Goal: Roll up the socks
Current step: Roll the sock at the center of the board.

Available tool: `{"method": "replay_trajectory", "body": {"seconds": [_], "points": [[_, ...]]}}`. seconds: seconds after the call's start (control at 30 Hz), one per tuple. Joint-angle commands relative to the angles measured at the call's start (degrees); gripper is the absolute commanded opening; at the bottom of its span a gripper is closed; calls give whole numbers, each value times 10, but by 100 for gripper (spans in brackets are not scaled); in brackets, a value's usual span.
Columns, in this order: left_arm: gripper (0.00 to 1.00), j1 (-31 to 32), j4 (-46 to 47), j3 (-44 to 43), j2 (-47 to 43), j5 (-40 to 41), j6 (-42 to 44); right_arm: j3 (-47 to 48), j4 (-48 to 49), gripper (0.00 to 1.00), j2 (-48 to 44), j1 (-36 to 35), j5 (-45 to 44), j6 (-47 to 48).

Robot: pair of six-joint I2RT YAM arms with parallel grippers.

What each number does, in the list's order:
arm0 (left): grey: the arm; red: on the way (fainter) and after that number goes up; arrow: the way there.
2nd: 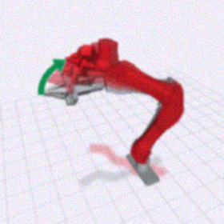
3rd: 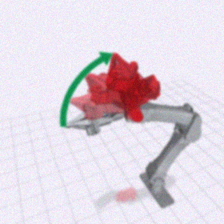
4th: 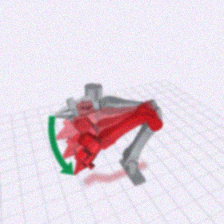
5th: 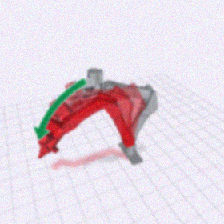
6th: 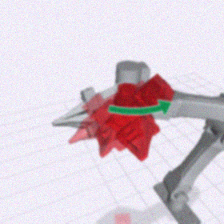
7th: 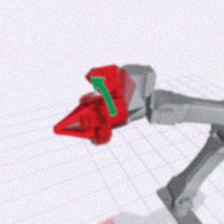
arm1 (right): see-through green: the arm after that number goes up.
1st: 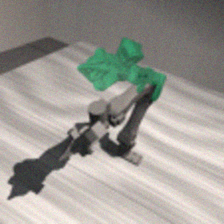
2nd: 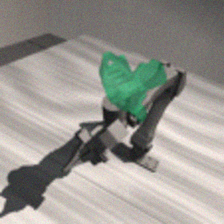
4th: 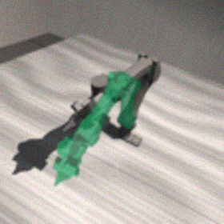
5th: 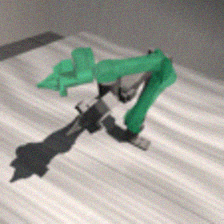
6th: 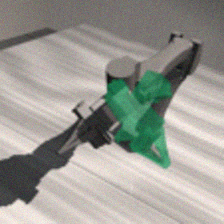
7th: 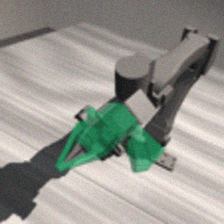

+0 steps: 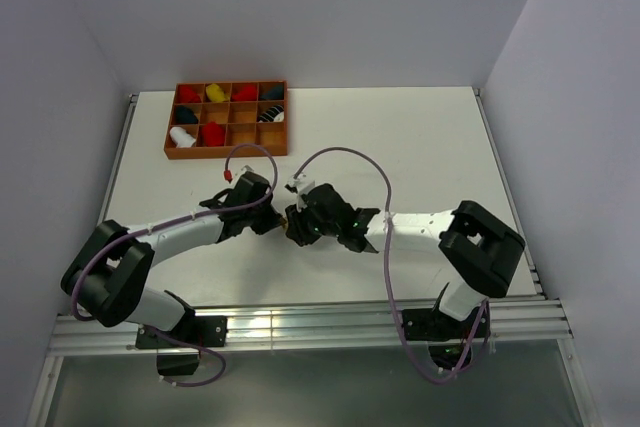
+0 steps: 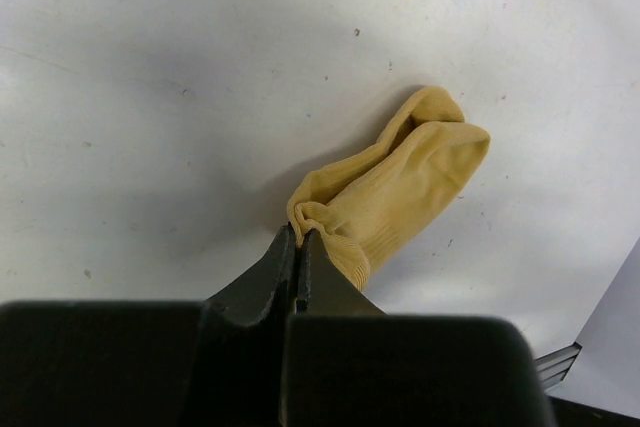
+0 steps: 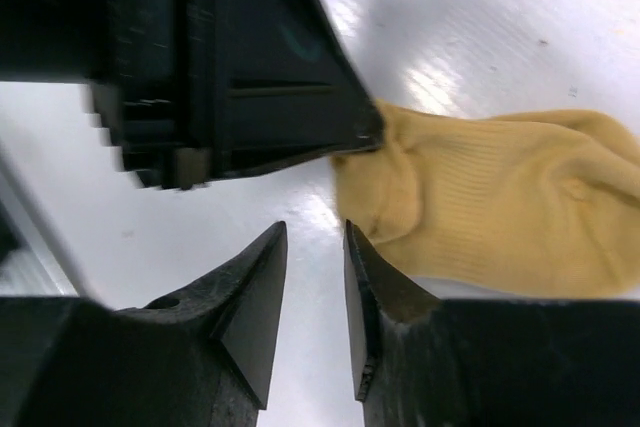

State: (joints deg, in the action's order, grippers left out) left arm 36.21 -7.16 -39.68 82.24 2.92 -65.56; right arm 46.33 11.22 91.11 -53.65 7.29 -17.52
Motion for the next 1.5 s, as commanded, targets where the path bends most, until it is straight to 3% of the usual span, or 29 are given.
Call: {"method": "replay_trajectory", "body": {"seconds": [0.0,0.47,0.9,1.0,1.07,1.1,1.17,1.3,1.33,1.47], "points": [[0,4,-15,-20,-1,7,7,-8,43,38,12,-25,-123,47],[0,4,-14,-18,3,8,2,20,42,41,44,-91,-213,99],[0,4,14,3,6,-13,-26,67,20,44,139,-96,-258,104],[0,4,17,9,5,-14,-33,73,12,35,151,-96,-271,100],[0,4,19,13,2,-13,-38,75,2,24,154,-95,-274,100],[0,4,20,16,0,-13,-40,75,-1,13,155,-92,-273,97],[0,4,24,20,-8,-10,-44,69,-7,0,147,-86,-251,93],[8,4,24,25,-33,13,-48,53,-15,0,118,-53,-163,73],[16,4,24,27,-39,17,-49,50,-19,0,114,-32,-139,68],[32,1,28,40,-68,32,-56,37,-19,0,98,38,52,40]]}}
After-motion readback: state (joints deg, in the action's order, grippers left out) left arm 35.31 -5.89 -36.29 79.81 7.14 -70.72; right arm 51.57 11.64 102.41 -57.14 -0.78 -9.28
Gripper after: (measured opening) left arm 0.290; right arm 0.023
